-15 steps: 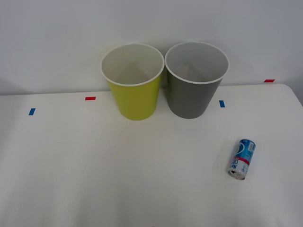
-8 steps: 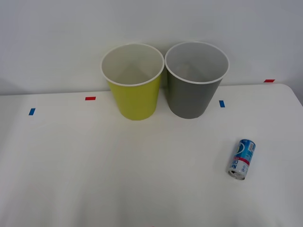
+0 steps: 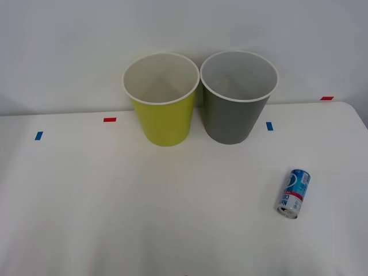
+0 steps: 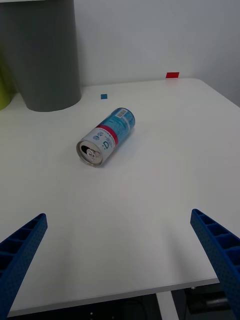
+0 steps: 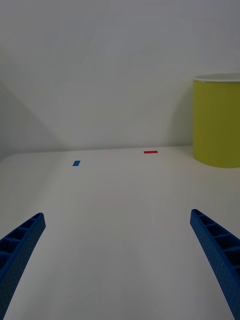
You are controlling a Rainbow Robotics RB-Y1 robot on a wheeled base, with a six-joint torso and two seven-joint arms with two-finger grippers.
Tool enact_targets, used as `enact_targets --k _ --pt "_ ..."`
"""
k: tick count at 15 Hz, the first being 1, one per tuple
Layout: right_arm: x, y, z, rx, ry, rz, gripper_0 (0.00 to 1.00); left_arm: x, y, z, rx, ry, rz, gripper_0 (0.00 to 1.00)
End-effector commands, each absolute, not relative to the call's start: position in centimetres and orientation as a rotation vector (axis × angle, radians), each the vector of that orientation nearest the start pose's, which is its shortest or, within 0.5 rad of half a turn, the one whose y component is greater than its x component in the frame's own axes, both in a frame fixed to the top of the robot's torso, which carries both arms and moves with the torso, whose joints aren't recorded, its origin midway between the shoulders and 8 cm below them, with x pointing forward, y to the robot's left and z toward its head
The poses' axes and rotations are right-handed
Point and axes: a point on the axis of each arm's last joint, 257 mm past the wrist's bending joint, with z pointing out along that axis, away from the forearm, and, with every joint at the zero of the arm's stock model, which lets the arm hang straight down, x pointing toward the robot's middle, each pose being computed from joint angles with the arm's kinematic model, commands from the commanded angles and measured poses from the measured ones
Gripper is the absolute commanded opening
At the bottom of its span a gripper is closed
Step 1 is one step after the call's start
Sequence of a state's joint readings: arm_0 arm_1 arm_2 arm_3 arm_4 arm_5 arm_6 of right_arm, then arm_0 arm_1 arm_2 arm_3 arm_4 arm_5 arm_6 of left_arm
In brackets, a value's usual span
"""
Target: Put cans in the gray bin and PET bottles in the light green bin.
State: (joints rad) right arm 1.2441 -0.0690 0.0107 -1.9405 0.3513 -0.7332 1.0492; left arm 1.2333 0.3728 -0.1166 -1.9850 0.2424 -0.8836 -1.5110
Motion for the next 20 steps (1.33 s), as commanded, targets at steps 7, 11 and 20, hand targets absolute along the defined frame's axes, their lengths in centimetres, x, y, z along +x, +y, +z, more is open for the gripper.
enact_targets --k 7,11,20 --pt "15.17 -29.14 -28.87 0.091 1.71 -0.015 1.0 15.56 33.46 -21.79 -0.067 1.496 0.107 1.0" --pt "15.17 -29.14 -28.87 0.091 1.71 -0.015 1.0 15.56 33.46 -21.79 -0.067 1.496 0.107 1.0" --pt "15.17 -29.14 -28.87 0.091 1.71 -0.015 1.0 15.56 33.46 -21.79 -0.067 1.496 0.107 1.0"
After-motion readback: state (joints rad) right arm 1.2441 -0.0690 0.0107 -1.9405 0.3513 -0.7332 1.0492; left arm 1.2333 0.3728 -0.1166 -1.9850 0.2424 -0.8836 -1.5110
